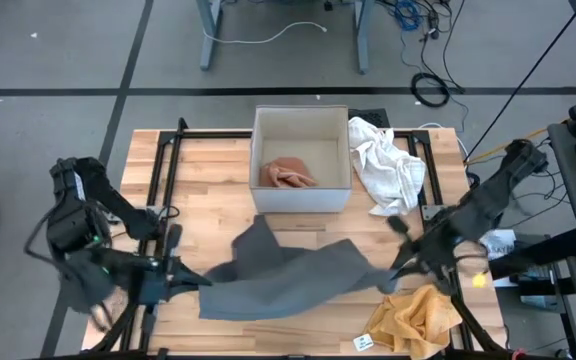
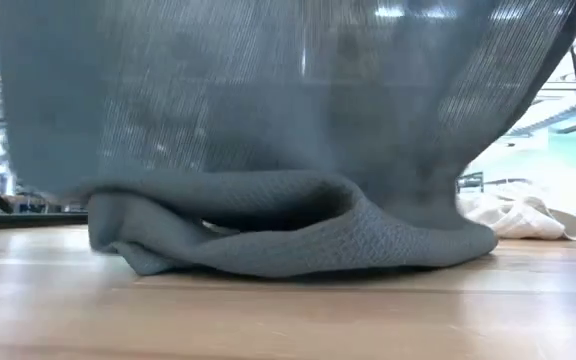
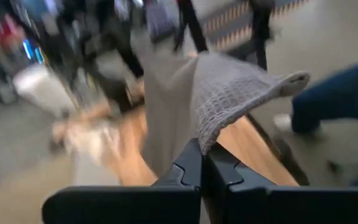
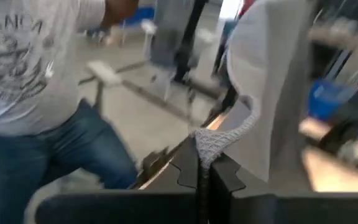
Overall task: Fold towel
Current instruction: Fold the gray towel
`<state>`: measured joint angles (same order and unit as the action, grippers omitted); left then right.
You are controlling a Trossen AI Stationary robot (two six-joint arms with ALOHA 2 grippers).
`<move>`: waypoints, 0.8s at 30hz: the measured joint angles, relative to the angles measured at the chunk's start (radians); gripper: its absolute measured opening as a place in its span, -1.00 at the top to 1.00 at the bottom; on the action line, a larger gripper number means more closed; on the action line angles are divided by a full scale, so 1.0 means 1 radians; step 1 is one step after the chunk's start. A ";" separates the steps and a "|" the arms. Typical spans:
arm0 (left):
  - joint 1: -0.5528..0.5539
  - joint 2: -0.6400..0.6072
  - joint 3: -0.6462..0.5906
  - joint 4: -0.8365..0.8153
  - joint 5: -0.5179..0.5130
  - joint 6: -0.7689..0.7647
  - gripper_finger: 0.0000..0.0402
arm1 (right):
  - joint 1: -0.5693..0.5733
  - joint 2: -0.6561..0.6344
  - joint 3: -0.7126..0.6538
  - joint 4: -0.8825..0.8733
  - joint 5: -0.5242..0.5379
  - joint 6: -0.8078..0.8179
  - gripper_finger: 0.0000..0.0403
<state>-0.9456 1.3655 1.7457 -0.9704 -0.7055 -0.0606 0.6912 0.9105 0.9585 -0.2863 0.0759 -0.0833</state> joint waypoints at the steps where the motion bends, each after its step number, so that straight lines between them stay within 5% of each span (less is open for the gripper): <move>1: -0.002 0.002 -0.023 -0.034 0.001 -0.065 1.00 | 0.000 0.033 0.000 0.001 -0.021 0.024 1.00; 7: 0.005 0.002 -0.216 -0.013 0.082 -0.286 1.00 | 0.000 0.223 0.000 0.066 -0.102 0.138 1.00; 24: 0.069 0.002 -0.844 0.510 0.390 -0.586 1.00 | 0.004 0.662 0.000 0.151 -0.239 0.452 1.00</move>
<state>-0.8770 1.3678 0.9015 -0.4601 -0.3157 -0.6470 0.6956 1.5728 0.9581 -0.1354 -0.1629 0.3686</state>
